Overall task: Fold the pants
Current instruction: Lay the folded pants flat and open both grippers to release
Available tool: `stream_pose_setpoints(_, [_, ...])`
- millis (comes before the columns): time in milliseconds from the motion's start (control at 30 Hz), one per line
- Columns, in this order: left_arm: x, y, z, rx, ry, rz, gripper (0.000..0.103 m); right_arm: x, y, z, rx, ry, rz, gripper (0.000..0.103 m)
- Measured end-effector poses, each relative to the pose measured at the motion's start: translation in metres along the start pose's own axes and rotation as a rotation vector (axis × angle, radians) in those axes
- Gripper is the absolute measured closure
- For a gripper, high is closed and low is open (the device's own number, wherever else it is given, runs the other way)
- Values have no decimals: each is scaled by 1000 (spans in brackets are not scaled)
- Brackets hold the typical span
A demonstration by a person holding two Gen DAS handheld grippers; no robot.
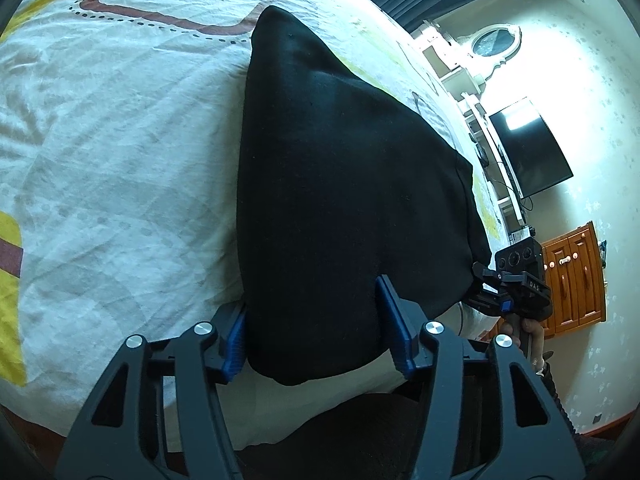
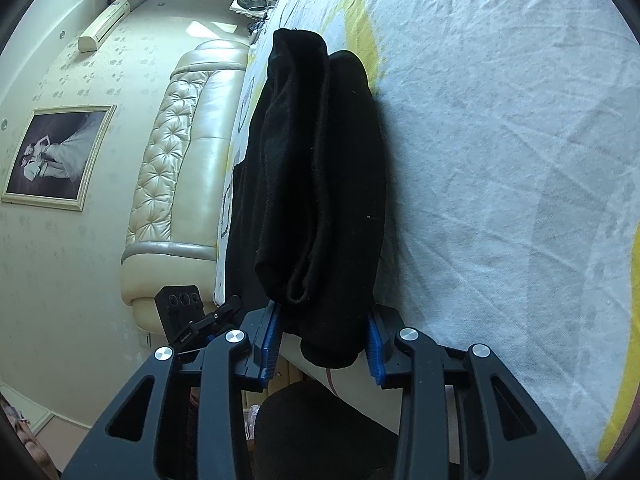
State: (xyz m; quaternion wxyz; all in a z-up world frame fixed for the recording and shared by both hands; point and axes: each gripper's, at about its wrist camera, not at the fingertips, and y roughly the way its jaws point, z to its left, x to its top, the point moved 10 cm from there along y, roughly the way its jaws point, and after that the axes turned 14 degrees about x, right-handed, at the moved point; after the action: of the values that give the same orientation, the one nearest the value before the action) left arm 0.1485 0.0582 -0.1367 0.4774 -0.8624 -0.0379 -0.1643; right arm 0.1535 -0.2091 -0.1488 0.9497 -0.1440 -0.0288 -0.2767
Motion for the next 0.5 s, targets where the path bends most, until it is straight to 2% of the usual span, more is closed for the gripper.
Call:
stream_pose_setpoints(67, [1, -1, 1, -10, -9, -16, 33, 0, -1, -1, -20, -17, 6, 60])
stream_pose_setpoints(167, [2, -3, 1, -41, -30, -22, 23, -2, -2, 4, -26, -34, 16, 48])
stream_pose_setpoints(267, [2, -8, 3, -23, -52, -38, 17, -5, -10, 9, -40, -40, -10, 36])
stream_pose_setpoints(367, [-1, -16, 9, 85, -40, -70, 14, -9, -24, 10, -162, -81, -51, 29])
stream_pose_setpoints(500, [-4, -41, 10, 314, 51, -190, 12, -17, -40, 17, -386, -192, -131, 27])
